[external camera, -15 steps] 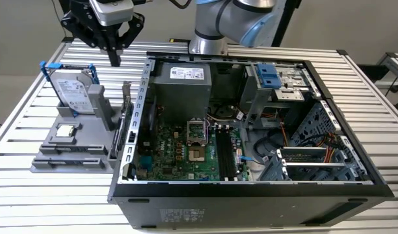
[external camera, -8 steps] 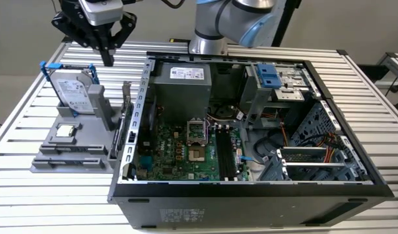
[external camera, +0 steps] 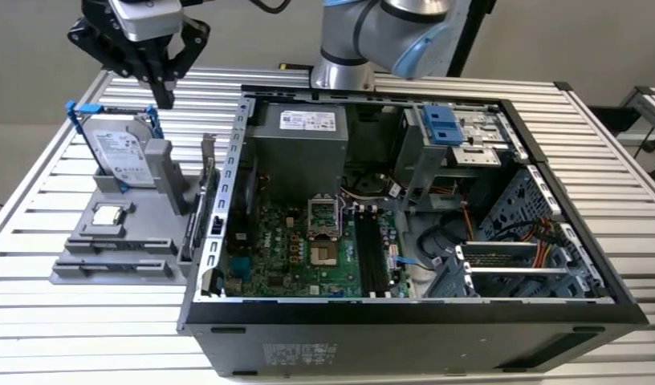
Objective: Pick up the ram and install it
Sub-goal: 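Reach for the ram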
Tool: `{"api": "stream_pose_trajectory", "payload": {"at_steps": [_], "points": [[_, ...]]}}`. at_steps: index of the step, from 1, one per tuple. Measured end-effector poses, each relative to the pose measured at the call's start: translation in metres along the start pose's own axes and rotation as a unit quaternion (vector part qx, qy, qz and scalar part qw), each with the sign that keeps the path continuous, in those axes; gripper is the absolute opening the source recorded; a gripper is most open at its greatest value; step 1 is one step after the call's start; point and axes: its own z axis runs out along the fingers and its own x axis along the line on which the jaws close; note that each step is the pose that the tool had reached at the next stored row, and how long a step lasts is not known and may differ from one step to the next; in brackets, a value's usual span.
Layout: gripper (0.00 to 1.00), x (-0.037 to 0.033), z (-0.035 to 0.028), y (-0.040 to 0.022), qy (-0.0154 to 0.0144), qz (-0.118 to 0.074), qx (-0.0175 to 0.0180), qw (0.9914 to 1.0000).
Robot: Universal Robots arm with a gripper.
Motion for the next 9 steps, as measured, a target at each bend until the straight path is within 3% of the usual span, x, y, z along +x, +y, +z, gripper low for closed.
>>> {"api": "stream_pose_trajectory", "payload": {"at_steps": [9], "points": [[0.0, 0.0171, -0.0003, 0.0004, 0.0001, -0.002, 0.0, 1.0]]}}
